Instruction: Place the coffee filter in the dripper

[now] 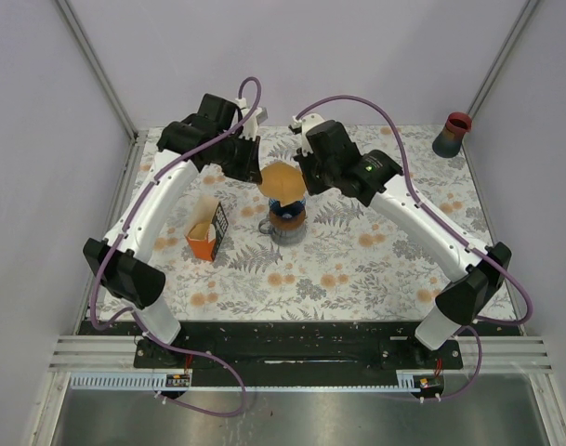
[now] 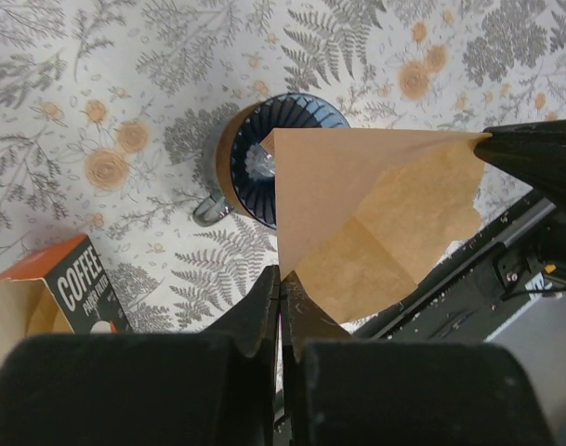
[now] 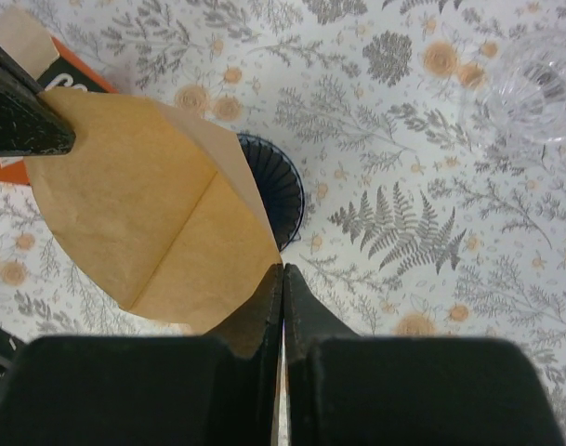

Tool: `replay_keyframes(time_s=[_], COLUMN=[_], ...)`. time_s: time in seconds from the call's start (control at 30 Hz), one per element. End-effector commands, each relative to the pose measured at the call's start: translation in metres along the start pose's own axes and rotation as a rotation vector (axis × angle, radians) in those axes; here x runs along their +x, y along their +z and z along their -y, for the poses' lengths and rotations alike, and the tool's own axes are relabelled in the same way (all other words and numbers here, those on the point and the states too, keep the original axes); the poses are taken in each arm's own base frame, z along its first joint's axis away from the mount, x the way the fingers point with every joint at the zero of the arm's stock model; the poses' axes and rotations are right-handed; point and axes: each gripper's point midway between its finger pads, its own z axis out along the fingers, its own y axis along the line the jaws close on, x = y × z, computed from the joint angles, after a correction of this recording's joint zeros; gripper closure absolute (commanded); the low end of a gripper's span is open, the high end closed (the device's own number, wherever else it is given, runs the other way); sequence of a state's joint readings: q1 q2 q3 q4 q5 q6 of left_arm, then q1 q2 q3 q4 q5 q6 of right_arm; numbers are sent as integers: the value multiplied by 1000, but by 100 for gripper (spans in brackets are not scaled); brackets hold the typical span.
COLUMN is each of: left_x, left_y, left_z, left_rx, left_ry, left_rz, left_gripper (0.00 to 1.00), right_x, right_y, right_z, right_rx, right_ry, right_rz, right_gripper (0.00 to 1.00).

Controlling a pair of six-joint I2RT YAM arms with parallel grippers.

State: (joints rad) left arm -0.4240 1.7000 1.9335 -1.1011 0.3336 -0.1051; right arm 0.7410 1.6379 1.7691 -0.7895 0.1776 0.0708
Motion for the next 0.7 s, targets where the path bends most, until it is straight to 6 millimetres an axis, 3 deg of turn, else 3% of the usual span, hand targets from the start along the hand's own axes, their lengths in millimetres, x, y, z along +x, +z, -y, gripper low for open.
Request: replay_keyframes(time_s=[0.0, 0.1, 0.23, 0.47, 0.67], left_x=[7, 18, 28, 22, 13], left_y=[-6, -1, 15, 27, 22], left_z=[17, 19, 12, 7, 15], left_rx=[74, 91, 79, 67, 92], left_ry=[29, 27, 6, 2, -3], left_rz=[-9, -43, -94, -102, -76], left_gripper=[100, 100, 100, 100, 100], right_x=[-10, -4, 8, 23, 8], right_y=[-18, -17, 1, 30, 21], right_z=[-3, -5, -6, 4, 1], right_rx=[-37, -55, -75, -85, -100], right_ry=[44, 39, 42, 69, 83], right_rz=[0, -29, -81, -130, -77], right_gripper=[100, 100, 100, 100, 100])
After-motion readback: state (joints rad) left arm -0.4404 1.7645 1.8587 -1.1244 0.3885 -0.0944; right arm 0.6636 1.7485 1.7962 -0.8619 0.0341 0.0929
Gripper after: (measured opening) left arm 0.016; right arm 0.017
